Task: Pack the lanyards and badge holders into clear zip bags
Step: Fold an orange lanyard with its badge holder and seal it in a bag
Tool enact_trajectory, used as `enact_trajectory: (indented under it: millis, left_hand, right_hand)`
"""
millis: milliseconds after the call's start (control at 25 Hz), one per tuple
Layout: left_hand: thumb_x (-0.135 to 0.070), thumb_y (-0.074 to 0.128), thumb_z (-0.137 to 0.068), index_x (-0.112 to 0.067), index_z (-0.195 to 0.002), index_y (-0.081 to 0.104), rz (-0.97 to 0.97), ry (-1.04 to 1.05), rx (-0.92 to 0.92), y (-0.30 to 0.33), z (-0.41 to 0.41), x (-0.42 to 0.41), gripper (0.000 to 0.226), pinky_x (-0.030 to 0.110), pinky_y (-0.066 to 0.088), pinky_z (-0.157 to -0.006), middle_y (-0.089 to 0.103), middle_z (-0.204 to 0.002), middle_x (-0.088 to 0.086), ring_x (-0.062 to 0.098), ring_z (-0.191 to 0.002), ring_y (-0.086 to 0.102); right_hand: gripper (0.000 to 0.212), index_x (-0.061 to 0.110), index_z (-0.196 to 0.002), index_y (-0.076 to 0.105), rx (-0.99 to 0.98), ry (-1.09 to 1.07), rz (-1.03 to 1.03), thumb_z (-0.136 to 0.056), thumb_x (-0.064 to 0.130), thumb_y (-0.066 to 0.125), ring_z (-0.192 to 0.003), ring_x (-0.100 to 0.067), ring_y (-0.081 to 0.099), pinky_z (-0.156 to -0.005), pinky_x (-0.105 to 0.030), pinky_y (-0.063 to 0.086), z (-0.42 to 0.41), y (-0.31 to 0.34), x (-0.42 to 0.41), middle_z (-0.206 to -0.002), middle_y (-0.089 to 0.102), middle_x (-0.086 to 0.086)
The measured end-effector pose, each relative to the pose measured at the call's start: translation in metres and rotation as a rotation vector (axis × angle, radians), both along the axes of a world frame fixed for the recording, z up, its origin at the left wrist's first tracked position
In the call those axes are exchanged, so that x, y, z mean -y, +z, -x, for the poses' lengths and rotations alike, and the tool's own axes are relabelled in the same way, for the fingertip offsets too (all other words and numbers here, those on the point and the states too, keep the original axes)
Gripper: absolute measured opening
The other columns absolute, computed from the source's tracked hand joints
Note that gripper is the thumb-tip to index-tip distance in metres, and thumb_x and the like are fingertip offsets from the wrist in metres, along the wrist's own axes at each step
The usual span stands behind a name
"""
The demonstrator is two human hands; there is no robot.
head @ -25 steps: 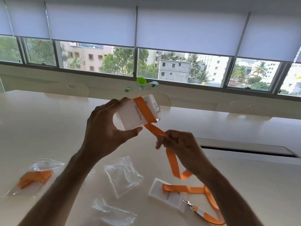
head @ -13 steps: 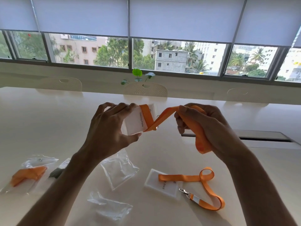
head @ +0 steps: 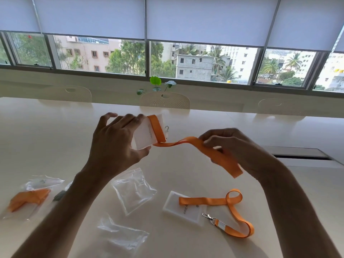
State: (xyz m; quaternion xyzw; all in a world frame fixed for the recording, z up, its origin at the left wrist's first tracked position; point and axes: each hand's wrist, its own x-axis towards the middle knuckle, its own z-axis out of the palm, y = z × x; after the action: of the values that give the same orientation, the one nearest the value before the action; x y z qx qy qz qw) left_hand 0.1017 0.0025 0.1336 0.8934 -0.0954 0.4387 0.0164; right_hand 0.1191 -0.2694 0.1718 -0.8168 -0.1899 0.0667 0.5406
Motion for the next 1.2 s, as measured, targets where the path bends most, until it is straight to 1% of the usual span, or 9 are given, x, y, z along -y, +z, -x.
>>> enact_trajectory:
  millis: [120,280,400,560,760,880,1000,1080,1200]
  left_hand:
    - [-0.041,0.087,-0.061,-0.006,-0.122,0.061,0.014,0.04,0.035,0.003,-0.001,-0.008,0.075,0.045,0.034,-0.102,0.07,-0.107,0.012,0.034,-0.097,0.065]
    - [-0.041,0.087,-0.062,-0.004,-0.122,0.061,0.016,0.06,0.023,0.003,-0.002,-0.014,0.075,0.047,0.032,-0.104,0.07,-0.109,0.014,0.035,-0.1,0.065]
    - [-0.04,0.087,-0.062,-0.004,-0.122,0.061,0.018,0.063,0.015,0.002,-0.004,-0.015,0.074,0.048,0.032,-0.104,0.07,-0.11,0.015,0.035,-0.101,0.065]
    - [-0.041,0.086,-0.063,-0.005,-0.123,0.061,0.017,0.06,-0.001,0.0,-0.006,-0.017,0.074,0.048,0.032,-0.104,0.07,-0.11,0.015,0.035,-0.101,0.065]
    - [-0.042,0.089,-0.056,-0.007,-0.121,0.063,-0.071,-0.024,-0.047,-0.013,-0.009,0.003,0.078,0.048,0.035,-0.102,0.071,-0.108,0.012,0.028,-0.098,0.067]
    - [-0.046,0.09,-0.053,-0.008,-0.12,0.065,-0.152,-0.158,-0.099,-0.029,-0.009,0.029,0.081,0.049,0.037,-0.102,0.071,-0.109,0.01,0.026,-0.099,0.068]
    - [-0.055,0.084,-0.061,-0.014,-0.123,0.065,-0.182,-0.362,-0.217,-0.041,-0.005,0.048,0.077,0.049,0.037,-0.104,0.068,-0.12,0.006,0.024,-0.111,0.063]
    - [-0.058,0.079,-0.067,-0.021,-0.127,0.062,-0.145,-0.539,-0.333,-0.047,0.003,0.062,0.072,0.042,0.037,-0.104,0.063,-0.128,0.001,0.02,-0.119,0.057]
    - [-0.056,0.079,-0.069,-0.027,-0.13,0.059,-0.06,-0.707,-0.413,-0.052,0.016,0.079,0.07,0.04,0.044,-0.1,0.051,-0.14,-0.002,0.014,-0.126,0.047]
  right_hand:
    - [0.018,0.015,-0.078,0.073,-0.086,0.183,-0.031,-0.075,0.025,0.058,-0.083,-0.019,0.06,-0.083,-0.034,0.044,-0.005,-0.012,-0.007,-0.086,0.065,-0.012]
    - [0.024,0.019,-0.079,0.077,-0.046,0.139,-0.102,-0.082,0.037,0.062,-0.096,-0.014,0.064,-0.101,-0.034,0.042,-0.012,-0.022,-0.019,-0.095,0.072,-0.007]
    - [0.03,0.027,-0.087,0.08,0.009,0.257,-0.092,-0.076,0.053,0.069,-0.094,-0.004,0.065,-0.09,-0.027,0.044,-0.011,-0.021,-0.02,-0.098,0.075,0.004]
    - [0.029,0.023,-0.085,0.078,-0.001,0.343,-0.083,-0.076,0.048,0.068,-0.095,-0.015,0.069,-0.093,-0.03,0.044,-0.007,-0.018,-0.016,-0.088,0.075,0.0]
    - [0.022,0.018,-0.094,0.077,-0.073,0.478,-0.357,-0.08,0.034,0.074,-0.061,-0.005,0.059,-0.071,-0.021,0.052,0.004,-0.005,-0.011,-0.065,0.061,0.008]
    - [0.024,0.023,-0.092,0.078,-0.008,0.34,-0.398,-0.074,0.039,0.076,-0.06,-0.005,0.056,-0.066,-0.022,0.05,0.006,-0.001,-0.006,-0.064,0.062,0.007]
    - [0.018,0.03,-0.083,0.077,0.206,-0.06,-0.299,-0.071,0.043,0.077,-0.057,-0.01,0.06,-0.058,-0.026,0.05,-0.003,-0.004,-0.003,-0.068,0.071,0.002]
    - [0.013,0.027,-0.085,0.074,0.285,-0.247,-0.3,-0.075,0.033,0.078,-0.051,-0.009,0.06,-0.051,-0.022,0.047,-0.017,-0.011,0.002,-0.067,0.073,0.001]
    - [0.022,0.022,-0.106,0.069,0.087,-0.217,-0.473,-0.084,0.021,0.072,-0.057,-0.01,0.062,-0.057,-0.019,0.048,-0.037,-0.023,0.011,-0.075,0.075,-0.003]
